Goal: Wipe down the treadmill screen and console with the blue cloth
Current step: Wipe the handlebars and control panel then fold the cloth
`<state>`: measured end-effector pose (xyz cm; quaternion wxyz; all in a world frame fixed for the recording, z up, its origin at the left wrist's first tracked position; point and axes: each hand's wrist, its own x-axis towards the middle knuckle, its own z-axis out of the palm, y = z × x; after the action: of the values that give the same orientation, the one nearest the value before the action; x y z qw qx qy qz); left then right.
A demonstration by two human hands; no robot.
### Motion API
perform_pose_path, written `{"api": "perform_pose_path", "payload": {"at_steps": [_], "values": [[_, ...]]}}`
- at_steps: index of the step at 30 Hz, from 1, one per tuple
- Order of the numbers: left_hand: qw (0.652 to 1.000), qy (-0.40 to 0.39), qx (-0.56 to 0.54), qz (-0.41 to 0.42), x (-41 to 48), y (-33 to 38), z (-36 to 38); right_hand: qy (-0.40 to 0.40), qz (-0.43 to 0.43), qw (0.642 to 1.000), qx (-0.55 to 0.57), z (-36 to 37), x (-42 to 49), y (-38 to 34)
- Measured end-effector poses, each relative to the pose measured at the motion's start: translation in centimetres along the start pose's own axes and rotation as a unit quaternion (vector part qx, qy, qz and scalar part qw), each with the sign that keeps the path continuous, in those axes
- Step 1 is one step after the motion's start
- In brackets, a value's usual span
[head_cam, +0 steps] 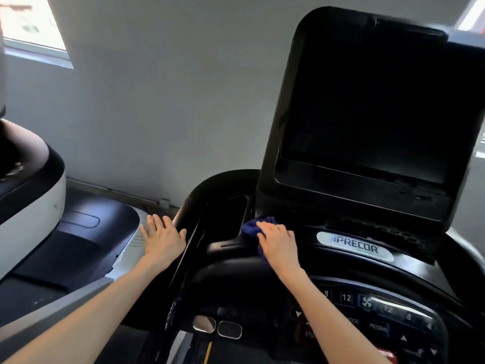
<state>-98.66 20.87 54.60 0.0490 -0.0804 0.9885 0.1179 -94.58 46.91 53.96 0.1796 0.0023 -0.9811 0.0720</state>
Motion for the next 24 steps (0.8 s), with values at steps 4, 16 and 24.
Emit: {"api": "perform_pose_path", "payload": {"at_steps": [4, 16, 24], "values": [[1.0, -0.002, -0.025, -0.005, -1.2, 0.8, 1.2, -0.07, 0.178, 0.98, 0.045, -0.3, 0.3, 2.2], [0.996, 0.091, 0.01, 0.002, -6.6, -1.7, 2.0, -0.156, -0.215, 0.964, -0.015, 5.4, -2.9, -8.0], [0.986, 0.104, 0.012, -0.13, -13.3, -6.1, 3.5, -0.154, -0.202, 0.966, 0.056, 6.1, -1.8, -8.8]]}}
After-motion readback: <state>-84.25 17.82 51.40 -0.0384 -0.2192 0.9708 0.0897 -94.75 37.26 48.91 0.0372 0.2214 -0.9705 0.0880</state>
